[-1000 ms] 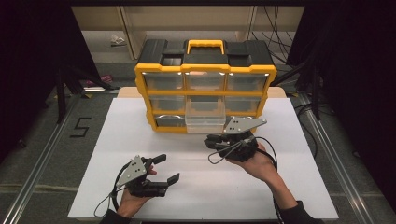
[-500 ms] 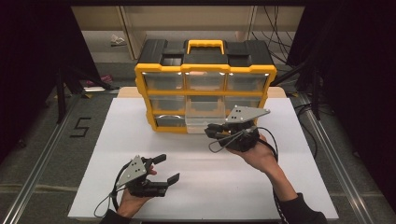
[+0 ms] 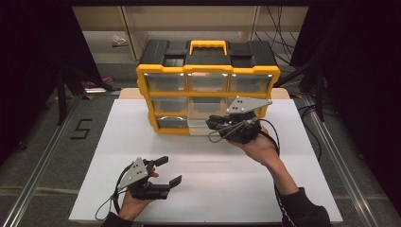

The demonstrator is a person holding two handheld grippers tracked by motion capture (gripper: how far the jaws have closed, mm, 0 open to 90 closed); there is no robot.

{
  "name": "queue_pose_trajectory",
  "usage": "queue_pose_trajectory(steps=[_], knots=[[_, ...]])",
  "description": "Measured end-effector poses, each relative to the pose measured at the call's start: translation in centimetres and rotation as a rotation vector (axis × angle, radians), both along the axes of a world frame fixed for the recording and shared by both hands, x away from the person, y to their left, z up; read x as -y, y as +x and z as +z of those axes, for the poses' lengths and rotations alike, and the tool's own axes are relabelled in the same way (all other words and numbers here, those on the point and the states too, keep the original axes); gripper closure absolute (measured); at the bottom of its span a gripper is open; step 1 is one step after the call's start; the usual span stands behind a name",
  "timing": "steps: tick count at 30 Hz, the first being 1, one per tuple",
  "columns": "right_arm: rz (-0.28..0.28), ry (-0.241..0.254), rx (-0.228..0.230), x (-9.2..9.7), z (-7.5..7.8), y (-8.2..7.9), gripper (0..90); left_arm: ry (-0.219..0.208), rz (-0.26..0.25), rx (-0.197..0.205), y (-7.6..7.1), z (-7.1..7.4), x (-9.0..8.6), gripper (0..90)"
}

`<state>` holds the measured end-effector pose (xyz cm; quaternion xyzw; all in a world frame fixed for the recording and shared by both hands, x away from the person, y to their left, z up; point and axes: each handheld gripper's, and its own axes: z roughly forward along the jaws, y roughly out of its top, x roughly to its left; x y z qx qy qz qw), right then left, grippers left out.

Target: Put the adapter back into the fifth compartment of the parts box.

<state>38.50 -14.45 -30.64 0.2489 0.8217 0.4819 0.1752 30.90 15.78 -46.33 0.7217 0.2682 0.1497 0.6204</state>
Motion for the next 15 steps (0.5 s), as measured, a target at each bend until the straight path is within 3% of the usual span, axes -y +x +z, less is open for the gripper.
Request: queue_pose_trajectory(steps=[15], knots=[[-0.043,0.011,0.009,0.2,0.9,1.5,76.3,-0.001,0.003,0.001,0.0,0.0,0.0,17.7]])
